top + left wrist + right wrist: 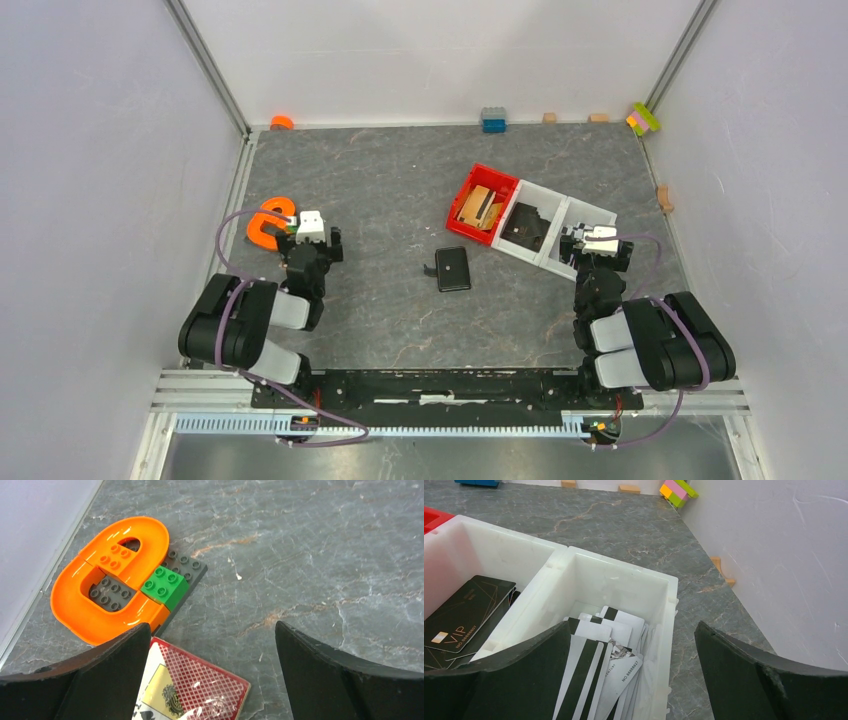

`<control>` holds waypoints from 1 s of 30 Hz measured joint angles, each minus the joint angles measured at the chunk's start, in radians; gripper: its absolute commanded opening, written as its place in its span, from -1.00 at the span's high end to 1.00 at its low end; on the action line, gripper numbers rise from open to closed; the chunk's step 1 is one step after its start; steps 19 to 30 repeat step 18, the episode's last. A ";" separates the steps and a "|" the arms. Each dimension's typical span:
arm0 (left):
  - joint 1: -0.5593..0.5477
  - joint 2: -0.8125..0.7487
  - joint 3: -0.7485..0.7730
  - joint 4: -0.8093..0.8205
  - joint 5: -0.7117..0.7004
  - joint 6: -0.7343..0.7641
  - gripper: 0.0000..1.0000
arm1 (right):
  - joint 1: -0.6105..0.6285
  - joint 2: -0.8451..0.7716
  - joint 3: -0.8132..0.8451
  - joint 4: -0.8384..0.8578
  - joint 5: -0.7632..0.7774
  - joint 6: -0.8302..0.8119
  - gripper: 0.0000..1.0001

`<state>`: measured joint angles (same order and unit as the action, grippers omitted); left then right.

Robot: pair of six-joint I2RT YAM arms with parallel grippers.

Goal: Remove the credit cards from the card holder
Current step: Reset both arms

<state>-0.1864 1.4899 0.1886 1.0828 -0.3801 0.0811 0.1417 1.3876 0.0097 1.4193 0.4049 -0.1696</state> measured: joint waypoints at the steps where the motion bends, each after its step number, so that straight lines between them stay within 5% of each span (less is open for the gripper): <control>1: 0.007 0.000 0.001 0.006 0.006 -0.004 -1.00 | 0.000 0.000 0.000 0.001 0.000 0.000 -0.96; 30: 0.017 0.000 0.034 0.010 -0.035 -0.042 -1.00 | 0.000 0.000 0.000 0.000 0.000 0.000 -0.96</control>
